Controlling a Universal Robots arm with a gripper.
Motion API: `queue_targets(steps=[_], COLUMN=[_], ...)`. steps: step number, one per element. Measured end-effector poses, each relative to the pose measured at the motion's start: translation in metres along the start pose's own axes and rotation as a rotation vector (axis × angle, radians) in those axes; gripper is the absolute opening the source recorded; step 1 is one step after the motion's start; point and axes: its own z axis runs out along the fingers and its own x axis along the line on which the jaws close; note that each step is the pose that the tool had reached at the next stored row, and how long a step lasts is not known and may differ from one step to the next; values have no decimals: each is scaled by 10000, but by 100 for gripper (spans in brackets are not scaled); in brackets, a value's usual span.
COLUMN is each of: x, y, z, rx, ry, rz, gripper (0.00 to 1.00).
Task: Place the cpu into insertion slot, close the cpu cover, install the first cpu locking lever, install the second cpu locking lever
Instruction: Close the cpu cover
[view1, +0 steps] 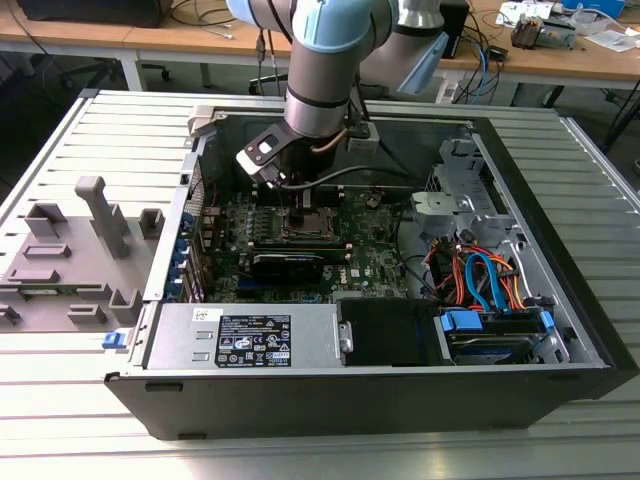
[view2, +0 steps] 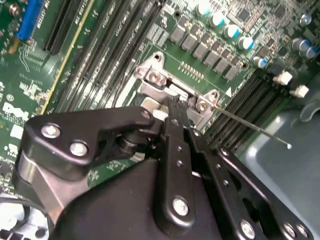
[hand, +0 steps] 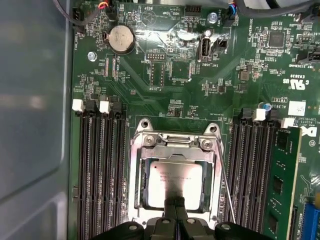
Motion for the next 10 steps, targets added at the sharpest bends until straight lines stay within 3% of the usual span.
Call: queue_targets(steps=[10], x=[-1], y=[4], z=[38], rx=[2], ry=[-5], rz=[-6], gripper=[11])
